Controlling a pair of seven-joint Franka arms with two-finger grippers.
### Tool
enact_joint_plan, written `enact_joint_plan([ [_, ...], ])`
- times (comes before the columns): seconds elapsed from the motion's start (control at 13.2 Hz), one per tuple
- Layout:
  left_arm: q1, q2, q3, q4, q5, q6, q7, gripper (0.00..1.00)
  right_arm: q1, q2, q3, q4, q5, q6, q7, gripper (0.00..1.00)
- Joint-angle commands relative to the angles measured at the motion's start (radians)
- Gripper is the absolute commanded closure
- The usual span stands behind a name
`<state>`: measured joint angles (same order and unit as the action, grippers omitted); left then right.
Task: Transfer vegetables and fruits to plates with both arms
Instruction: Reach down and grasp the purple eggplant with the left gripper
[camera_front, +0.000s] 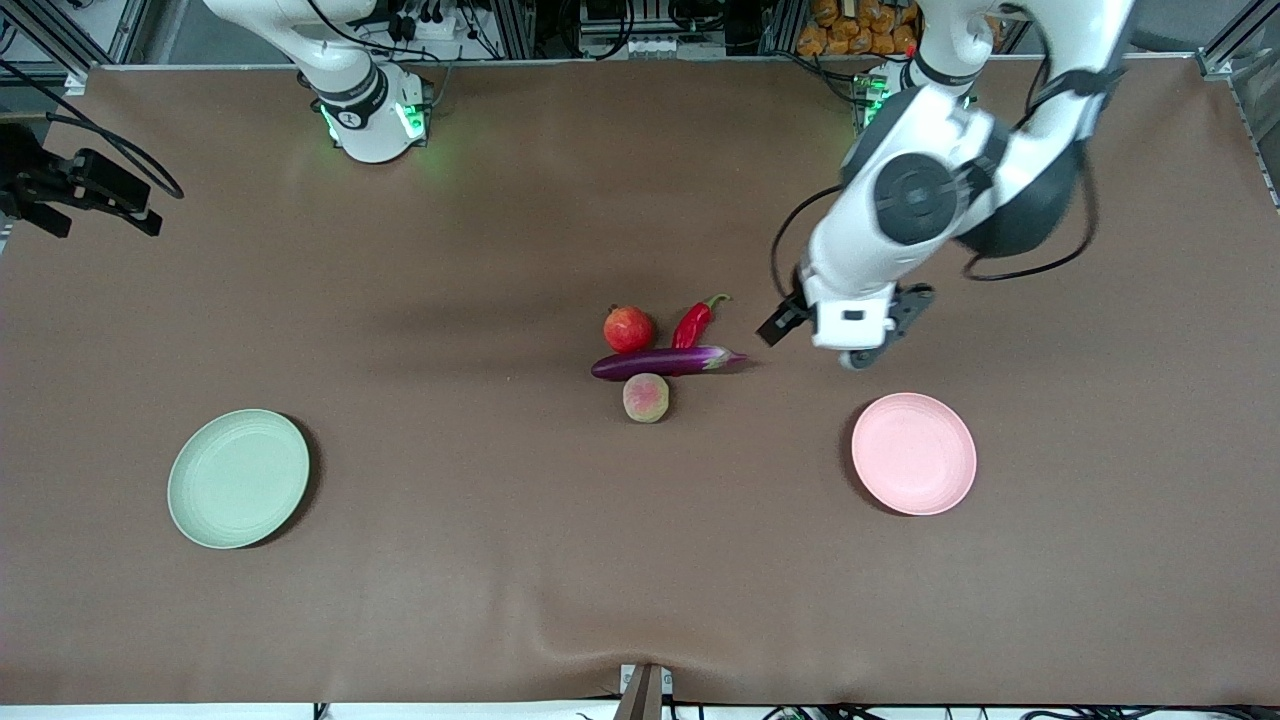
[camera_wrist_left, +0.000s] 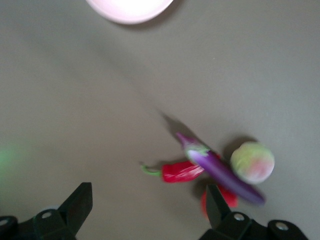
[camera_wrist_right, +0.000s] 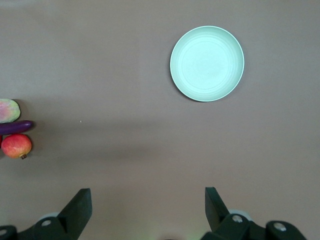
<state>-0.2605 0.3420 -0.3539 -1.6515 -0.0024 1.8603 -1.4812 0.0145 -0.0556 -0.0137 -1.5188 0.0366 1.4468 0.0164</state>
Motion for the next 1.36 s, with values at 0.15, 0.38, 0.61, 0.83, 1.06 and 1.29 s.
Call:
enact_joint_plan([
  [0.15, -0.127, 0.178, 0.003, 0.018, 0.198, 0.161, -0.529, 0.0, -0.024, -0.021, 0.012, -0.023, 0.017, -0.002, -0.015, 0.0],
  [0.38, -0.167, 0.245, 0.006, 0.021, 0.206, 0.247, -0.702, 0.0, -0.024, -0.021, 0.011, -0.023, 0.017, 0.0, -0.015, 0.0],
  [0.61, -0.2, 0.285, 0.016, 0.019, 0.271, 0.269, -0.807, 0.0, -0.025, -0.021, 0.011, -0.023, 0.017, -0.006, -0.015, 0.0],
  [0.83, -0.201, 0.327, 0.016, 0.021, 0.297, 0.341, -0.886, 0.0, -0.025, -0.021, 0.011, -0.021, 0.017, -0.005, -0.015, 0.0],
  [1.06, -0.2, 0.345, 0.016, 0.022, 0.302, 0.346, -0.892, 0.0, -0.039, -0.021, 0.011, -0.021, 0.019, -0.006, -0.015, 0.0],
  [1.29, -0.201, 0.358, 0.016, 0.024, 0.305, 0.381, -0.897, 0.03, -0.047, -0.021, 0.011, -0.021, 0.019, -0.005, -0.015, 0.0],
])
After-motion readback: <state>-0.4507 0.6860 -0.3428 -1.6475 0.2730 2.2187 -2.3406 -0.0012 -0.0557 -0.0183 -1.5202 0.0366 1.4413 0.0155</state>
